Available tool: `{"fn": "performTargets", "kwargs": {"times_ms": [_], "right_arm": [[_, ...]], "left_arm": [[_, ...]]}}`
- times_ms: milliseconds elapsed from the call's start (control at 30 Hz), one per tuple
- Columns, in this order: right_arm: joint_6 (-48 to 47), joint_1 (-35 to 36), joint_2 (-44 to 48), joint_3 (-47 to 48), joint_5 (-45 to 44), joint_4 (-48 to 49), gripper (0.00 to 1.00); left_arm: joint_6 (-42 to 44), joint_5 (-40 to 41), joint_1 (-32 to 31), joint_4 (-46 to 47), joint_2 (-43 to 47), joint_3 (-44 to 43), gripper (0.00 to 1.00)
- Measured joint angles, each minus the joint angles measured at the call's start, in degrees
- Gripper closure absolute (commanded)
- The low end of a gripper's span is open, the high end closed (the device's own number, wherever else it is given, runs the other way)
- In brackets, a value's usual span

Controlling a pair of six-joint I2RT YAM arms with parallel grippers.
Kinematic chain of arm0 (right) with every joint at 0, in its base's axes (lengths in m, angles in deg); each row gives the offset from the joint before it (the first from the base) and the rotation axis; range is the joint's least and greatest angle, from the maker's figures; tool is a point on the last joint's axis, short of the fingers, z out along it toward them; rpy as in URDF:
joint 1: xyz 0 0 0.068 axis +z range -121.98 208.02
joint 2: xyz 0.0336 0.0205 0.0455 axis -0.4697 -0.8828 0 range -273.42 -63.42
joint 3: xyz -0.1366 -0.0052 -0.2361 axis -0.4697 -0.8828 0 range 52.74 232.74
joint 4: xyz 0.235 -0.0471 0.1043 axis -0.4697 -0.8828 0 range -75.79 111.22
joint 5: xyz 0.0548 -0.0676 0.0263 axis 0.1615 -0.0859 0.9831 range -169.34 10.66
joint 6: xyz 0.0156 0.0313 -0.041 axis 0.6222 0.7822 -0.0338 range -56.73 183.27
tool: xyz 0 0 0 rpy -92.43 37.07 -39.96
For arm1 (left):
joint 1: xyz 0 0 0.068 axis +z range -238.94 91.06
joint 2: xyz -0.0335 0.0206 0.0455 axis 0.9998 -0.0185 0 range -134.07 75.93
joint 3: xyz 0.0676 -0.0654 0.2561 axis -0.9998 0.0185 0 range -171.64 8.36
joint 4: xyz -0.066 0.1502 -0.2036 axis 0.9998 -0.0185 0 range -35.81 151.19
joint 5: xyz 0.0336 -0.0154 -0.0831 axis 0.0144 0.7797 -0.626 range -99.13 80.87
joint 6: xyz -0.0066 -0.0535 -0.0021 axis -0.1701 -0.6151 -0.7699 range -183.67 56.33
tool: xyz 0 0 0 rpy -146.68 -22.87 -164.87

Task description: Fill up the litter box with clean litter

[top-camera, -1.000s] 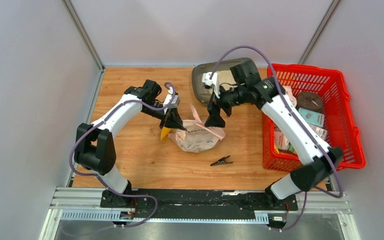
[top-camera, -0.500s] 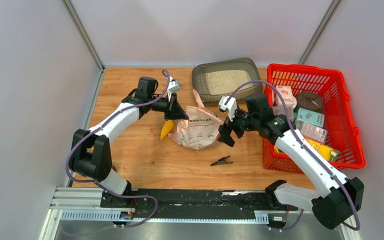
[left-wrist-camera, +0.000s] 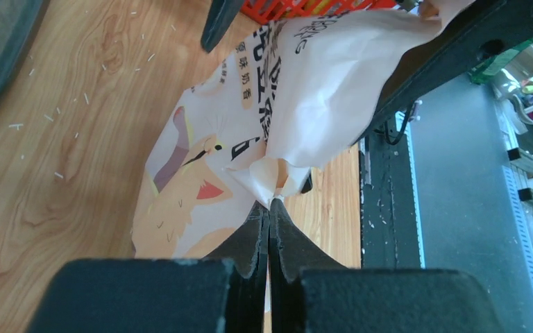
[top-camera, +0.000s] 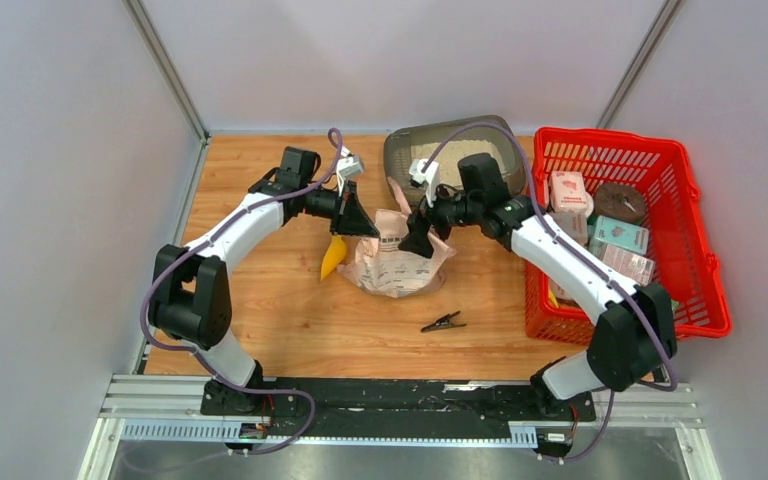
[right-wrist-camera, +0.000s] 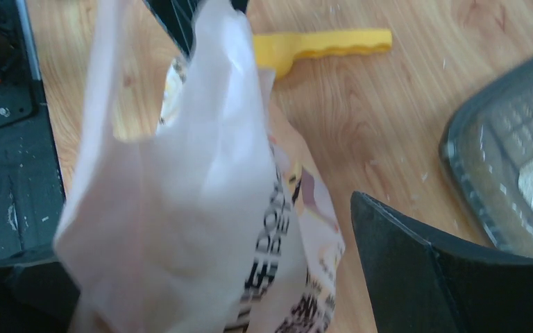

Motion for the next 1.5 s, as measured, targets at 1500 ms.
{"fn": "performTargets", "kwargs": {"times_ms": [1500], "right_arm": [[14.7,7.8,-14.9,8.0,-0.3,11.8,0.15]], "left_arm": [[10.0,7.0,2.2,-28.1,-5.5,-15.9,0.98]]}}
